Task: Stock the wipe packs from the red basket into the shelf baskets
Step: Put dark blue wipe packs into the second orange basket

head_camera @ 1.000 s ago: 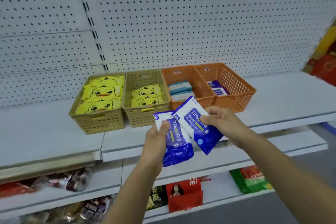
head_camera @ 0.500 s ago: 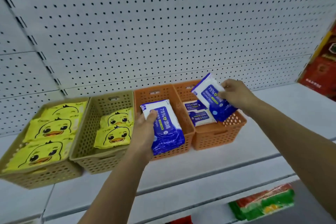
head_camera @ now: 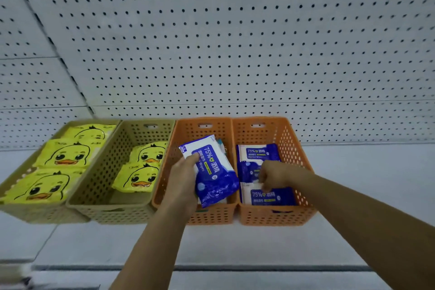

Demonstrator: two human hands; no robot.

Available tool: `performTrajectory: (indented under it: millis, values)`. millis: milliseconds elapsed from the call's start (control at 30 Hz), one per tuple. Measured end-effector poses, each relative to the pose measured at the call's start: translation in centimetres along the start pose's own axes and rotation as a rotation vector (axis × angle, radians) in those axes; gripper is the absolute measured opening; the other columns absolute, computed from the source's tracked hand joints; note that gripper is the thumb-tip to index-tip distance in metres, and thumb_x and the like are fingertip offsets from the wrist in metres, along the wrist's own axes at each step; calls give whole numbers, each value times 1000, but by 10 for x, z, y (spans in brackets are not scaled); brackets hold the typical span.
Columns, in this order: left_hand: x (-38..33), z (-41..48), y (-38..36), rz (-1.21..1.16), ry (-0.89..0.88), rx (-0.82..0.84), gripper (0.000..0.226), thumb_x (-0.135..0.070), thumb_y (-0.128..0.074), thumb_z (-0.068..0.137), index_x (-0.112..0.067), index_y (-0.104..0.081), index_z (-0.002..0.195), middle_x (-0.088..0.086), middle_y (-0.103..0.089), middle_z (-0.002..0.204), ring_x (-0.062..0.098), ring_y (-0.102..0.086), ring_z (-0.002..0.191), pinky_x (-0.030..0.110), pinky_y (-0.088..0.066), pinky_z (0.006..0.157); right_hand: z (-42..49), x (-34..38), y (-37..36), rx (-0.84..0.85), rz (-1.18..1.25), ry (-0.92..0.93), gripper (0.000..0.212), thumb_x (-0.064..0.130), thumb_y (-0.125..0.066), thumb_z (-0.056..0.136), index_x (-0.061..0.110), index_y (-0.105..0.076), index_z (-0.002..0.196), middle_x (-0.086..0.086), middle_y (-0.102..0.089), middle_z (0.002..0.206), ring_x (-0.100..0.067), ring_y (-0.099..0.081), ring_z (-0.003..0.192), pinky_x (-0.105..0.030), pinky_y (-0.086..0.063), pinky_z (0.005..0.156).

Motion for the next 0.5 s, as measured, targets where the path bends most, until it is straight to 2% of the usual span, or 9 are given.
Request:
performTrajectory:
  millis: [67,133,167,233,333,400,433,467,500]
  values:
    - [7,5,-7,8,7,-4,28,-27,-60,93,-13,-57,117,13,-72,103,27,-72,90,43,-58,81,4,0,6,-181,88,37,18,19,-65,85,4,-70,93,-12,-70,95,-24,-65,88,-38,-55,83]
    - [11,9,-16,1,-6,-7,30,-28,-60,93,-13,-56,119,12,-72,104,26,-72,91,42,-58,80,-5,5,23,-383,465,98,29,29,-59,91,3,-70,85,-11,-71,82,-24,-66,76,-38,-56,77]
    - [13,11,-22,-3,-11,2,28,-28,-59,94,-14,-56,119,12,-72,104,26,-72,91,43,-57,82,-13,10,33,-416,696,143,36,36,-55,94,4,-70,87,-9,-71,81,-25,-67,76,-38,-56,75]
    - [14,15,-36,10,-36,32,25,-28,-57,96,-17,-57,118,11,-73,104,26,-72,90,45,-56,84,-31,23,51,-310,1001,250,38,43,-50,95,10,-69,96,-5,-72,85,-23,-69,80,-34,-57,74]
    - [14,17,-59,88,-134,123,26,-27,-51,99,-12,-58,119,11,-74,100,21,-73,85,37,-60,74,-47,33,68,-228,1035,374,20,25,-60,92,12,-63,106,-2,-73,89,-14,-71,76,-25,-58,65]
    - [15,17,-69,311,-282,150,24,-24,-47,101,-10,-59,117,7,-72,101,8,-72,81,19,-54,60,-43,22,78,-320,1018,324,17,16,-62,91,13,-60,108,1,-71,89,-9,-70,68,-22,-58,59]
    - [19,19,-71,465,-360,141,21,-26,-48,101,-15,-58,116,1,-68,107,5,-69,85,14,-51,58,-37,13,82,-389,989,276,17,16,-62,91,15,-59,108,1,-70,93,-10,-71,72,-26,-59,63]
    - [23,22,-70,647,-434,124,21,-29,-51,99,-21,-56,118,-6,-62,115,3,-64,95,12,-50,65,-30,1,86,-460,943,226,18,18,-61,91,16,-58,109,0,-69,98,-13,-71,78,-33,-60,69]
    - [27,25,-67,835,-487,98,26,-33,-54,97,-26,-52,122,-13,-54,120,1,-55,107,15,-50,79,-22,-12,89,-533,861,175,19,19,-60,92,14,-57,111,-2,-68,103,-17,-70,84,-38,-60,73]
Point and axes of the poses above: each hand's wrist, its own z-axis towards the middle knuckle, its own y-axis out of the back of the hand, x = y × z, the point moved 2 cm from there along z, towards the middle knuckle
